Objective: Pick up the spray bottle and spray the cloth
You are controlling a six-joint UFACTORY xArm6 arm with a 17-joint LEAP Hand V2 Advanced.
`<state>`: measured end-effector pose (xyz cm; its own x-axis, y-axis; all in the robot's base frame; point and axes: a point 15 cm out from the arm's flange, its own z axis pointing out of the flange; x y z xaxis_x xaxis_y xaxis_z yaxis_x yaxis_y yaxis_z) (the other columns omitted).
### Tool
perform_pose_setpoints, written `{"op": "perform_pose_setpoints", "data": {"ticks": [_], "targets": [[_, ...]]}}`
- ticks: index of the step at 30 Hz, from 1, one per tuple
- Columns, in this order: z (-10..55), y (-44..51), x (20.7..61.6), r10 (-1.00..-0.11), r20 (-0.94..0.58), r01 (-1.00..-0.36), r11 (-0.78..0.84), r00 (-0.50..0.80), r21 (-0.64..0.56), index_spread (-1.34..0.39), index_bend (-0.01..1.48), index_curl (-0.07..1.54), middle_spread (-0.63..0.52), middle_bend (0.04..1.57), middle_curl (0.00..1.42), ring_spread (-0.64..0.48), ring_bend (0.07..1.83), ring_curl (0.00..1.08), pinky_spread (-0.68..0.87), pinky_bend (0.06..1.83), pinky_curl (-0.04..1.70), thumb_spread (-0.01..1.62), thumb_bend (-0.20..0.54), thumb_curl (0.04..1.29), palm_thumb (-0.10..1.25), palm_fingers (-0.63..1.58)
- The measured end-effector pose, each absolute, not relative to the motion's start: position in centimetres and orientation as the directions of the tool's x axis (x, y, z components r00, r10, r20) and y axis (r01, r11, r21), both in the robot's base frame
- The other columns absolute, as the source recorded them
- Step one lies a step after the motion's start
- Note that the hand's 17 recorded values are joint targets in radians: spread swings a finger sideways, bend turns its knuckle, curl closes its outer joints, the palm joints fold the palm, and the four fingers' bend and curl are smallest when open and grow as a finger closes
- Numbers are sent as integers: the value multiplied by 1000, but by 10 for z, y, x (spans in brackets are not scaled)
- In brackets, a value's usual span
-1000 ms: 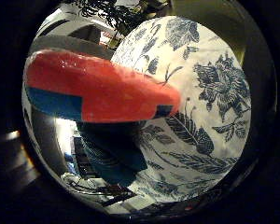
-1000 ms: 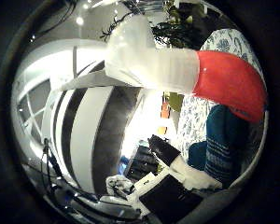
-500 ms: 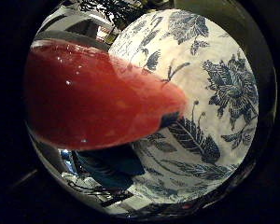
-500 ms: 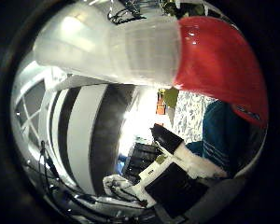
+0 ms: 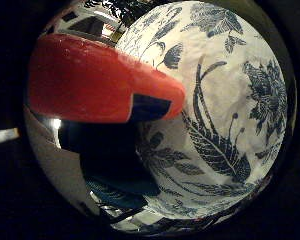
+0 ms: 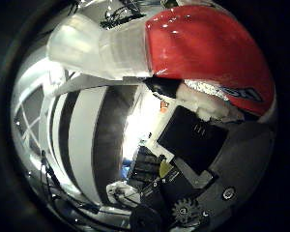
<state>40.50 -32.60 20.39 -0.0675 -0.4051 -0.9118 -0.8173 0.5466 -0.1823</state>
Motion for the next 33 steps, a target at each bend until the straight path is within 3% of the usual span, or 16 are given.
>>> {"op": "perform_pose_setpoints", "data": {"ticks": [5, 13, 18, 22, 27, 33], "targets": [[206, -318, 410, -401, -914, -830, 529, -62, -176, -328, 841, 737, -139, 1120, 707, -223, 1216, 631, -312, 1130, 648, 900, -20, 357, 786, 1229], [208, -318, 410, -405, -913, -828, 530, -60, -181, -266, 1101, 864, -122, 1320, 752, -231, 1346, 731, -228, 1270, 858, 893, -12, 410, 910, 1121], [220, -328, 405, -417, -907, -811, 549, -57, -201, -231, 1148, 866, -104, 1363, 731, -230, 1356, 766, -199, 1250, 971, 938, 16, 491, 1084, 1105], [240, -341, 403, -463, -885, -803, 544, -43, -245, -219, 1170, 859, -87, 1383, 717, -231, 1356, 786, -185, 1213, 1054, 988, -5, 543, 1123, 1100], [265, -357, 386, -520, -853, -801, 528, -41, -283, -201, 1180, 850, -81, 1397, 700, -233, 1348, 805, -172, 1164, 1154, 1049, -18, 573, 1086, 1098], [294, -358, 380, -566, -824, -796, 510, -27, -325, -195, 1180, 841, -79, 1400, 686, -233, 1338, 818, -167, 1121, 1236, 1160, -15, 487, 982, 1106]]}}
